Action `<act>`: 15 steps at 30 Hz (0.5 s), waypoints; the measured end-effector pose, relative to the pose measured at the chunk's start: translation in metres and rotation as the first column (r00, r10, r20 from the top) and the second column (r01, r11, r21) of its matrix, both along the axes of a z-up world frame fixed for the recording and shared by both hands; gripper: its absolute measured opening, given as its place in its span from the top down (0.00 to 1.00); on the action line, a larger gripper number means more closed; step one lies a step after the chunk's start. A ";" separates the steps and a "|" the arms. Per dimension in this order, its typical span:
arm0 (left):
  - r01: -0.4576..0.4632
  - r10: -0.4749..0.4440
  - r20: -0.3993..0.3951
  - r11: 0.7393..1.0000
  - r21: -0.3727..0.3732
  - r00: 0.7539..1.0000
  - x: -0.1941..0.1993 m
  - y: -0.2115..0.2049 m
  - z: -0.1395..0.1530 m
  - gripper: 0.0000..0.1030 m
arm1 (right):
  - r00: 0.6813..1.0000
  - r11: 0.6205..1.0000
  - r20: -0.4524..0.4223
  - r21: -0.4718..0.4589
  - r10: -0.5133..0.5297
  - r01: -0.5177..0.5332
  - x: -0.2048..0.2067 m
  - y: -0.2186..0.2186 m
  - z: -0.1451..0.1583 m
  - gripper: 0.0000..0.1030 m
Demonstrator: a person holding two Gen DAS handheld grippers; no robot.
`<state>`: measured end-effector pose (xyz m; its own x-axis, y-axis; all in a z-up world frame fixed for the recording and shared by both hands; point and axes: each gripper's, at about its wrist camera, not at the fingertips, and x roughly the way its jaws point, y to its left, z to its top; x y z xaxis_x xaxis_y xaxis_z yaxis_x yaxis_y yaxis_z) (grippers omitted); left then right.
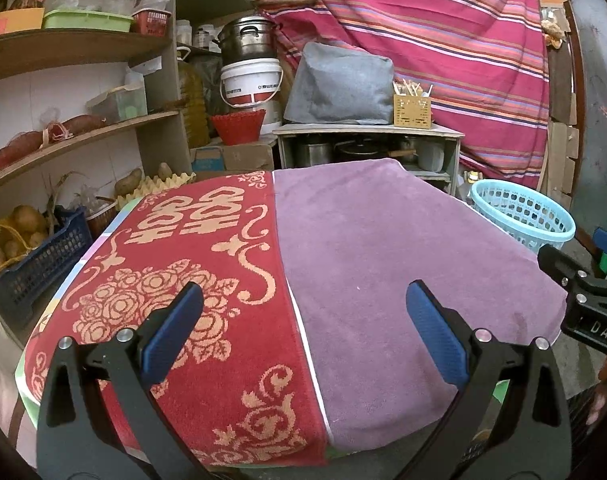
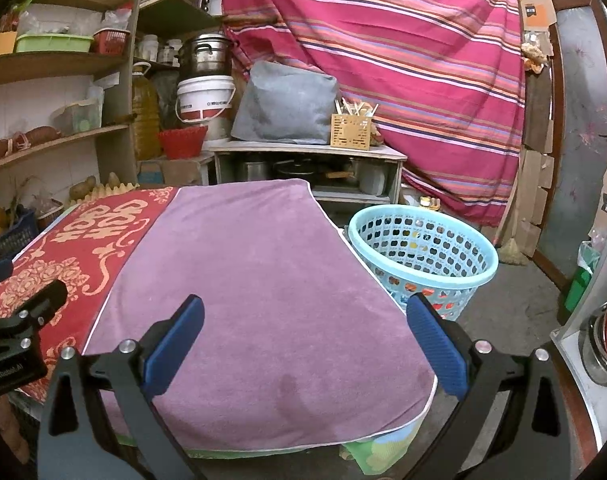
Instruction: Collect trash
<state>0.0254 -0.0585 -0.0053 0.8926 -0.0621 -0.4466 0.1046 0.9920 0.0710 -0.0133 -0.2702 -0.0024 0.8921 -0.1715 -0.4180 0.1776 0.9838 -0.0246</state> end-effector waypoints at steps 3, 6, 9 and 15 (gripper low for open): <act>-0.001 0.001 0.001 1.000 0.001 1.000 0.000 -0.001 -0.001 0.05 | 1.000 1.000 -0.001 0.000 -0.002 0.002 -0.001 0.001 0.000 0.04; -0.001 0.001 0.000 1.000 0.001 1.000 0.000 -0.001 0.000 0.05 | 1.000 1.000 -0.001 -0.002 -0.001 0.001 0.000 0.001 0.000 0.04; -0.001 0.001 0.000 1.000 0.000 1.000 0.000 0.000 0.000 0.05 | 1.000 1.000 0.000 -0.001 -0.002 0.002 0.000 0.001 0.000 0.04; -0.001 0.001 0.003 1.000 0.001 1.000 0.000 0.000 0.000 0.05 | 1.000 1.000 -0.001 -0.002 -0.001 0.001 -0.001 0.001 -0.001 0.04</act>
<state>0.0258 -0.0584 -0.0056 0.8941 -0.0612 -0.4437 0.1038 0.9920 0.0723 -0.0140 -0.2694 -0.0029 0.8913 -0.1735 -0.4188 0.1789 0.9835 -0.0266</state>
